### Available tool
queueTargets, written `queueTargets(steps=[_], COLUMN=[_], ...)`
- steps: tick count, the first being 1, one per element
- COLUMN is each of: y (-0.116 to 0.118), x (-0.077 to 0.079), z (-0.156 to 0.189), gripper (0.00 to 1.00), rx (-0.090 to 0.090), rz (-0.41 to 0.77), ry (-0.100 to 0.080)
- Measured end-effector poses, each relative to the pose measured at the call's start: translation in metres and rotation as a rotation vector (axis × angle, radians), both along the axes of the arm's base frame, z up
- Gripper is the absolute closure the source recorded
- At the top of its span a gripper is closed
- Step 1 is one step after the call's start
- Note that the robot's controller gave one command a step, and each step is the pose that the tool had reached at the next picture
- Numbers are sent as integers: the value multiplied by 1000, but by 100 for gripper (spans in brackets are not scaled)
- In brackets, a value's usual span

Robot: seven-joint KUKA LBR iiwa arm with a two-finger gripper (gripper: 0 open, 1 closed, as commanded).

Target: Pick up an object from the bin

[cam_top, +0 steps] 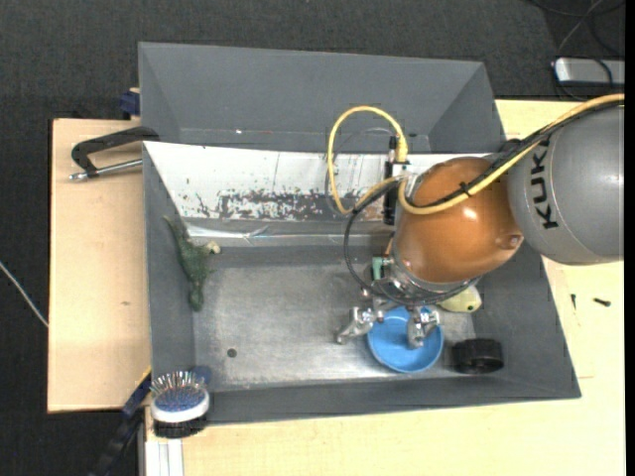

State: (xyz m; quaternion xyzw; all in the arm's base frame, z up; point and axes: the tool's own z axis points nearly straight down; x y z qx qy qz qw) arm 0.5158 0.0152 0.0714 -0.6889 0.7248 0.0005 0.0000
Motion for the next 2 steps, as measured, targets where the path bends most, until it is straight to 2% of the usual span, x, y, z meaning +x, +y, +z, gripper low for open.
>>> queueTargets(steps=[1, 2], y=[2, 18], x=[2, 0], z=[3, 145], gripper=[100, 100], rx=[4, 2], rz=[2, 60], ry=[-8, -13])
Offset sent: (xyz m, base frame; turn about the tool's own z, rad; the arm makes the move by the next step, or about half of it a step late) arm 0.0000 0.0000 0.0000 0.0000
